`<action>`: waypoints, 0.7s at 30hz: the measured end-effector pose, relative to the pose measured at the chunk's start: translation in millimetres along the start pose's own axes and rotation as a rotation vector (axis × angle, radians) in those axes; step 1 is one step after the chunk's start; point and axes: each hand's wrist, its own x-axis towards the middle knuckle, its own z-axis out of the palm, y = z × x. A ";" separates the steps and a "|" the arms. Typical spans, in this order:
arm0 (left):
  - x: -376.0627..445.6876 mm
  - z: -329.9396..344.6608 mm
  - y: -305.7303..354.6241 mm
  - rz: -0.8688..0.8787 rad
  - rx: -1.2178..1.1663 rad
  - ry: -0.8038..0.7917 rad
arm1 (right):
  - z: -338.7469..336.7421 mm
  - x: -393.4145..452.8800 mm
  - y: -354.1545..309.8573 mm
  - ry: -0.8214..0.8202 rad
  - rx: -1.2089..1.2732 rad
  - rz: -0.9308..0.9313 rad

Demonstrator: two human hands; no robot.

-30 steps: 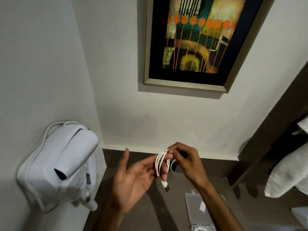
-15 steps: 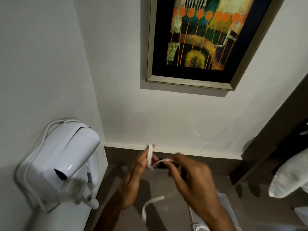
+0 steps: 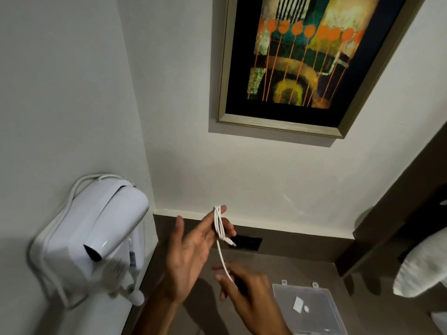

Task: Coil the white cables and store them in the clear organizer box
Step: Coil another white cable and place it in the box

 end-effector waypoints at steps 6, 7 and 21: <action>5.6 11.7 1.4 0.005 0.325 -0.001 | -69.2 2.7 -50.5 0.056 -0.535 -0.237; 4.1 15.9 -1.2 -0.032 0.295 0.007 | -83.3 8.4 -56.1 0.100 -0.588 -0.294; -3.7 12.5 -12.8 -0.004 -0.201 -0.127 | -11.0 6.4 -0.2 0.053 -0.121 0.059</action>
